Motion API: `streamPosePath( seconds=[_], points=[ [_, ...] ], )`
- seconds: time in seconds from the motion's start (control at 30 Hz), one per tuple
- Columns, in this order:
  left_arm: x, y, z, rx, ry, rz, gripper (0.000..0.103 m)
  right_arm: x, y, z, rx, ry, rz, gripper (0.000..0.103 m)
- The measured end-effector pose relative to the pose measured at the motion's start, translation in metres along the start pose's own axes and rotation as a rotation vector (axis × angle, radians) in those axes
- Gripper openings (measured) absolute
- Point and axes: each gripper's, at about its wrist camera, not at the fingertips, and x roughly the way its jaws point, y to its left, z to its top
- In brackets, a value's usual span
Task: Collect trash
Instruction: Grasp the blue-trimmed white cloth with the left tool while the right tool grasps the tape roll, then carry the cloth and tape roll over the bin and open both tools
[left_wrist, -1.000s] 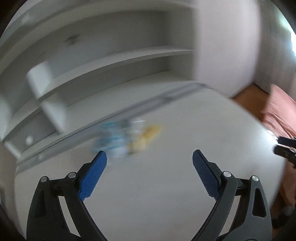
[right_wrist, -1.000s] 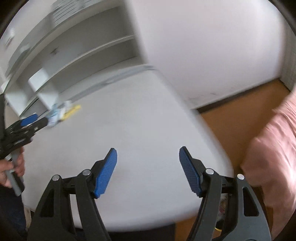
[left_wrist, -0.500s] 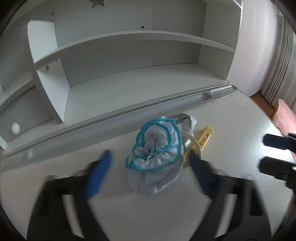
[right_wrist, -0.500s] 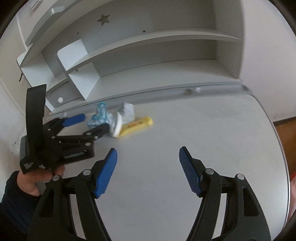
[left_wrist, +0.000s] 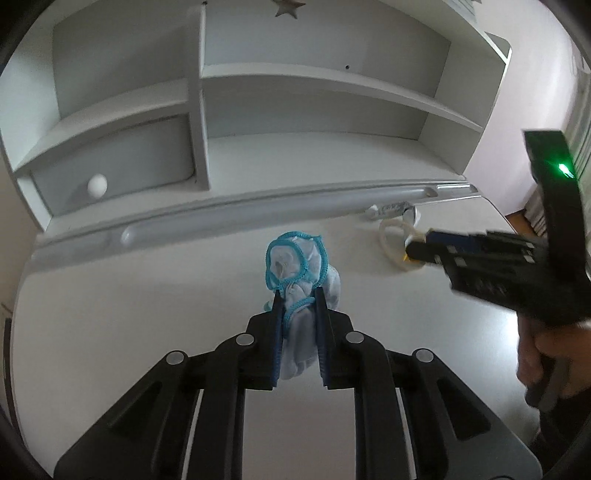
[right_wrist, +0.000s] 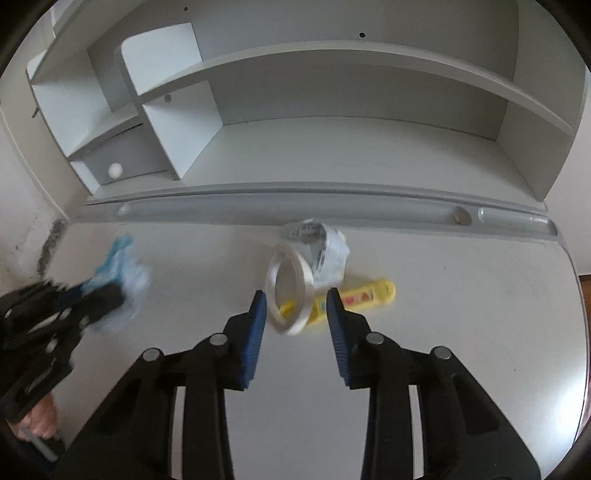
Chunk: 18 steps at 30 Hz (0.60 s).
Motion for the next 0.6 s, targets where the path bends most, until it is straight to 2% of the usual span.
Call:
streamPosePath(
  seconds=[0.07,0.13,0.17,0.4,0.6],
  points=[
    [-0.005,0.008,-0.005,-0.004,0.006,0.009,0.015,0.005,0.004,0.003,-0.005,0.012,-0.003,0.026],
    [-0.005,0.010,-0.008,-0.011,0.011,0.008,0.015,0.006,0.007,0.002,-0.026,0.014,-0.022,0.012],
    [-0.006,0.010,-0.008,-0.012,0.011,0.007,0.015,0.006,0.008,0.003,-0.033,0.014,-0.028,0.011],
    [-0.021,-0.007,-0.013,0.014,0.000,-0.005,0.015,-0.034,0.005,-0.013,-0.014,-0.051,-0.014,0.011],
    [-0.031,-0.065,-0.015,0.089,-0.019,-0.070,0.015,-0.099,-0.054,-0.063,0.106,-0.103,-0.048,0.011]
  ],
)
